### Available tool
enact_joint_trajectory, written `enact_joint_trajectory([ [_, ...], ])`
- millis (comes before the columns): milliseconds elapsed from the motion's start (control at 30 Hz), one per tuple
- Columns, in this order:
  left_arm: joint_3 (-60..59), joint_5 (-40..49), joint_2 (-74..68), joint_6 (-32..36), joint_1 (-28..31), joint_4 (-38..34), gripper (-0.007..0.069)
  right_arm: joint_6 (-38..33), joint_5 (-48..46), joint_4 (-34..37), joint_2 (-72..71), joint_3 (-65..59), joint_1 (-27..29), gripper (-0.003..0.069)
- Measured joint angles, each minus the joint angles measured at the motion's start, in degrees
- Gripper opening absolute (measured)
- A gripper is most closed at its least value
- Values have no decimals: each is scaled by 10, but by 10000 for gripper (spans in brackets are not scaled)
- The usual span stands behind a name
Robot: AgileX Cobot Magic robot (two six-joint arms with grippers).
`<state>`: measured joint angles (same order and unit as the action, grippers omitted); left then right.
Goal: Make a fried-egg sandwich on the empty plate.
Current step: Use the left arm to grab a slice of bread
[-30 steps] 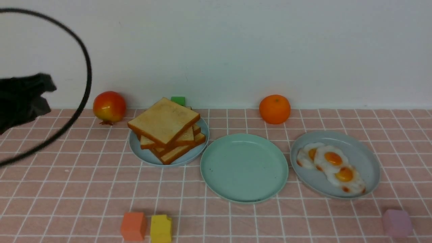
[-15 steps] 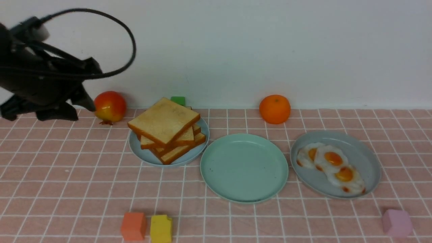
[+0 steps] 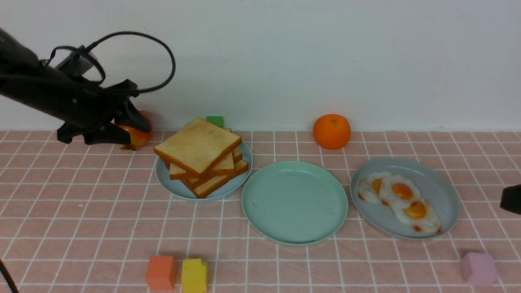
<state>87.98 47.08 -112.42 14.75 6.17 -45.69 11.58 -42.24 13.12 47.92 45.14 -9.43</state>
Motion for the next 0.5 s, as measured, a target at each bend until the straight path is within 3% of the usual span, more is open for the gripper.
enact_joint_trajectory([
  [200, 1, -13, -65, 156, 4, -126, 391, -6, 23, 15, 11, 0, 0, 239],
  [500, 3, -22, -97, 170, 17, -159, 425, -8, 27, 20, 11, 0, 0, 239],
])
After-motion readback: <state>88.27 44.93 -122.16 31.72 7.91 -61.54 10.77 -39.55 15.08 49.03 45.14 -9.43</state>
